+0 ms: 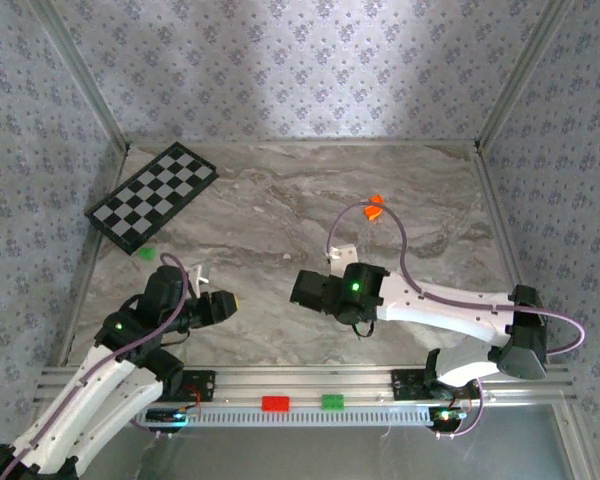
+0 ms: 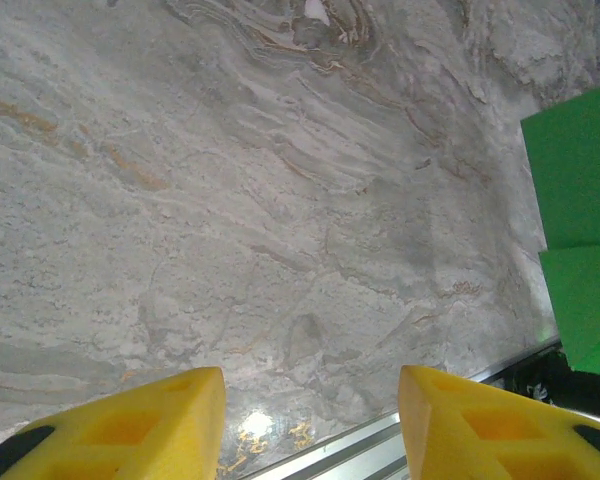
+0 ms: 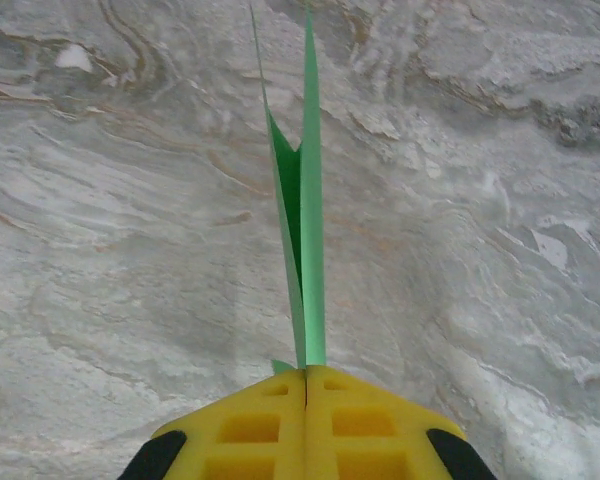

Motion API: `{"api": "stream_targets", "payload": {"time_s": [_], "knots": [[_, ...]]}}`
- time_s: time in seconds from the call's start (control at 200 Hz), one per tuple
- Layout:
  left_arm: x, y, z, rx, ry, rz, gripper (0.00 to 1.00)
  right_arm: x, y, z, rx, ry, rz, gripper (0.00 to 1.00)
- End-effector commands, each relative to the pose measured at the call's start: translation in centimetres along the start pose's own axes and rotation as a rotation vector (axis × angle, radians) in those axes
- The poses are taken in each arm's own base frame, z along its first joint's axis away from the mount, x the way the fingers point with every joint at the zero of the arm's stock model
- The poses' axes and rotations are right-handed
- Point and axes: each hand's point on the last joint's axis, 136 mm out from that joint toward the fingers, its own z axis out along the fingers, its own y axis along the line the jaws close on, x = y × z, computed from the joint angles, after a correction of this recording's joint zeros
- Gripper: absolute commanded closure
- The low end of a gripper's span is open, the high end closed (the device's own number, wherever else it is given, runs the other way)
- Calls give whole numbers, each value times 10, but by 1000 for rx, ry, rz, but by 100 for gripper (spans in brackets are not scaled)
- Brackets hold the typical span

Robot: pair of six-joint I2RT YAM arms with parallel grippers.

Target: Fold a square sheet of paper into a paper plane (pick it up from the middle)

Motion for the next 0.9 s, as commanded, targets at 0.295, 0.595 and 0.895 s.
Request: {"api": "stream_targets", "payload": {"time_s": [0.295,0.595,0.895], "knots": [[-19,10,6,33,-6,-128,49,-14,1,25,107,27,-6,97],[-28,25,9,-9,-21,-202,47,-59,9,46,216,-7,-123,100],[-51,42,-4,-116,-123,-211,48,-65,7,69,423,-1,-343,99]]}}
